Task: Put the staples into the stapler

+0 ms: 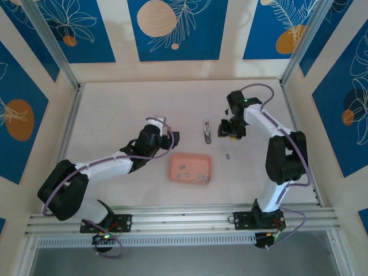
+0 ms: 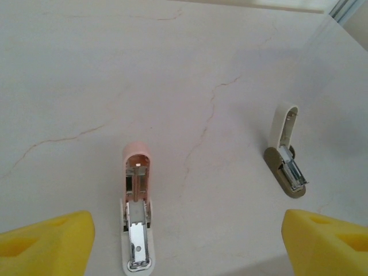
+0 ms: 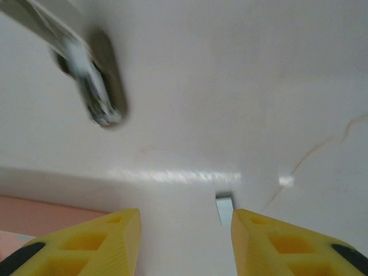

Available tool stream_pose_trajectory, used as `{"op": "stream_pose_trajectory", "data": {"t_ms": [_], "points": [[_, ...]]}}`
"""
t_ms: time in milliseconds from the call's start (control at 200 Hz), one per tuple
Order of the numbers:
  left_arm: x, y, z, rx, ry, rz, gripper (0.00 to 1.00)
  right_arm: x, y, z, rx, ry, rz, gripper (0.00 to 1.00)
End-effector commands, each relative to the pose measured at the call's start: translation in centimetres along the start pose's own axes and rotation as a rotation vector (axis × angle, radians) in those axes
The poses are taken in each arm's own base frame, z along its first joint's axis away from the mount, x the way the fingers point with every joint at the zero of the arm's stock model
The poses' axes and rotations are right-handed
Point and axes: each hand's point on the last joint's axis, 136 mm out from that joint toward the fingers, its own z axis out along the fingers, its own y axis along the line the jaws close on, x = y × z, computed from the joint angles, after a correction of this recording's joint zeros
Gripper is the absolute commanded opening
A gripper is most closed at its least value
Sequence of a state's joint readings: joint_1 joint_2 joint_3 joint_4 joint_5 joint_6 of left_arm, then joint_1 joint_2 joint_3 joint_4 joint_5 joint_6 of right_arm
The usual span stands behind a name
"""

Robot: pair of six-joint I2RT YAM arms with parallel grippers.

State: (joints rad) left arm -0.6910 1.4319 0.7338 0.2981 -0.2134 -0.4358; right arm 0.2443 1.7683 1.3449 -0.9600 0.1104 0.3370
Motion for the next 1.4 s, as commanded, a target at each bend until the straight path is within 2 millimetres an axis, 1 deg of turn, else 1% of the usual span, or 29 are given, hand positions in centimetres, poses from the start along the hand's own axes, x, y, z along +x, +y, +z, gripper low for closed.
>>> {"op": "stream_pose_trajectory", "data": {"t_ms": [0, 155, 260, 360, 490, 815, 990, 1125, 1286, 1396], "points": [[-1.6, -0.9, 0.1, 0.038, -0.026, -0.010, 0.84, 3.2, -0.2, 2.2, 0.004, 0.136, -0.033, 0.46], [-1.3, -1.0, 0.1, 0.045, -0.011, -0.012, 0.84, 3.3, -0.8, 3.9, 0.008, 0.172, -0.031, 0.43], [-1.0, -0.9, 0.1, 0.041, 0.001, -0.018, 0.84, 3.3, -0.9, 4.7, 0.015, 0.192, -0.042, 0.41], [-0.7, -0.8, 0.0, 0.039, 0.004, -0.026, 0.84, 3.4, -1.4, 5.3, 0.040, 0.203, -0.050, 0.39], [-0.6, -0.8, 0.0, 0.040, 0.007, -0.028, 0.84, 3.4, -2.2, 5.5, 0.080, 0.212, -0.061, 0.39], [-0.4, -0.9, 0.1, 0.041, 0.014, -0.029, 0.84, 3.7, -2.7, 5.9, 0.122, 0.223, -0.085, 0.38], [-0.3, -0.8, 0.1, 0.038, 0.014, -0.030, 0.84, 3.9, -2.9, 6.4, 0.126, 0.245, -0.086, 0.33], [-0.2, -0.8, 0.1, 0.038, 0.016, -0.031, 0.84, 4.1, -3.0, 6.8, 0.125, 0.261, -0.079, 0.32], [-0.1, -0.7, 0.0, 0.036, 0.016, -0.030, 0.84, 4.3, -3.2, 7.2, 0.123, 0.270, -0.069, 0.24], [-0.1, -0.6, 0.0, 0.034, 0.015, -0.031, 0.84, 4.6, -3.2, 7.1, 0.122, 0.277, -0.066, 0.24]]}}
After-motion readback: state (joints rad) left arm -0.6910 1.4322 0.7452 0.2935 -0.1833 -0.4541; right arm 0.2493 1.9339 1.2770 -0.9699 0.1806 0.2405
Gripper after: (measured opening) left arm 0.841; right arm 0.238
